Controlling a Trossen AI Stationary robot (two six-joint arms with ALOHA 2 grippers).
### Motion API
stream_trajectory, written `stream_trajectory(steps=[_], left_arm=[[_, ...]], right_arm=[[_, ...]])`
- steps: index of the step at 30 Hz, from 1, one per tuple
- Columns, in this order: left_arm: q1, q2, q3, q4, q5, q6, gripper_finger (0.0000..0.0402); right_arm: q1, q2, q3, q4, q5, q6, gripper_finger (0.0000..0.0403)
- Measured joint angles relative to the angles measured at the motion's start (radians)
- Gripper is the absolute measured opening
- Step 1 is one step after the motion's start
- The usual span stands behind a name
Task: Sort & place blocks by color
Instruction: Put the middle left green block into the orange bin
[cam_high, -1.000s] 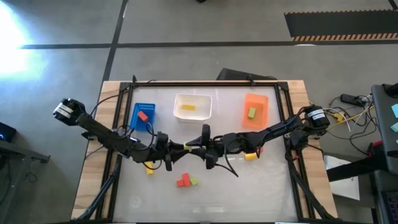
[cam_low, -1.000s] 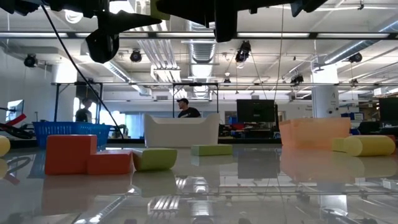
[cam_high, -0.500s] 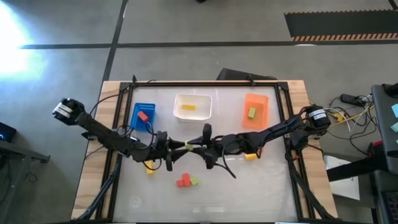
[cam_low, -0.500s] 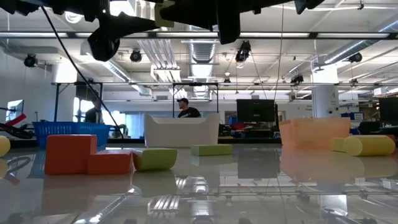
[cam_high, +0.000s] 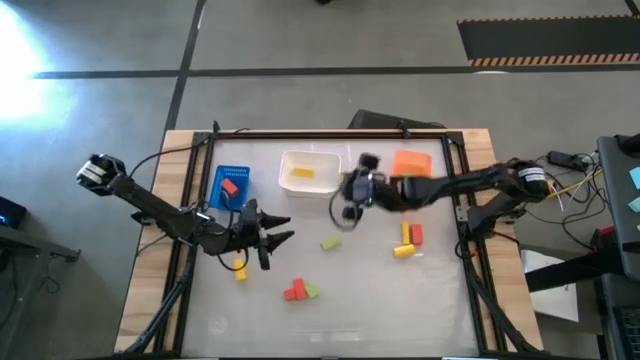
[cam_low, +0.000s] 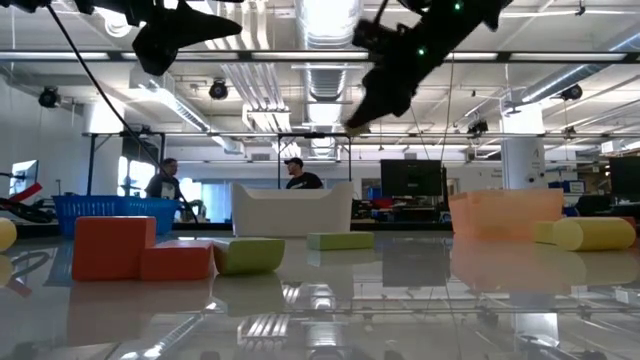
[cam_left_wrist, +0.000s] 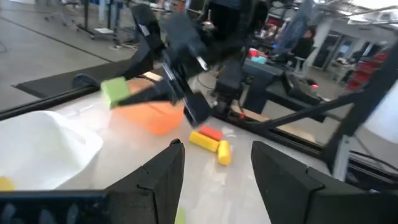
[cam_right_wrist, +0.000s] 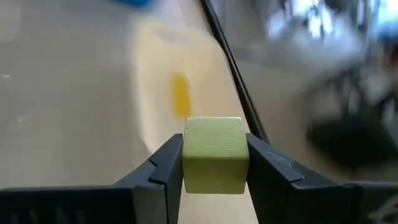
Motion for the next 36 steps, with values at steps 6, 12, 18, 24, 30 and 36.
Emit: stream_trajectory(steps=[6, 12, 18, 24, 30, 36], left_arm=[[0.000, -0.006, 0.000, 0.000, -0.010, 0.002, 0.0171], [0.004, 0.012, 0.000, 0.000, -0.010, 0.013, 0.0171], [0.005, 0.012, 0.000, 0.001, -0.016, 0.026, 0.0171], [0.005, 0.012, 0.000, 0.001, -0.038, 0.027, 0.0171], [0.005, 0.010, 0.000, 0.002, -0.049, 0.025, 0.0171], [0.005, 0.011, 0.001, 0.002, -0.064, 0.024, 0.0171]], right_arm=[[-0.263, -0.077, 0.021, -0.444, -0.015, 0.486, 0.0124], [-0.446, -0.108, 0.001, -0.683, -0.241, 0.681, 0.0124], [-0.488, -0.096, -0.021, -0.681, -0.296, 0.682, 0.0124], [-0.513, -0.075, -0.038, -0.721, -0.295, 0.683, 0.0127], [-0.520, -0.075, -0.039, -0.756, -0.255, 0.685, 0.0129], [-0.543, -0.075, -0.059, -0.762, -0.207, 0.720, 0.0130]])
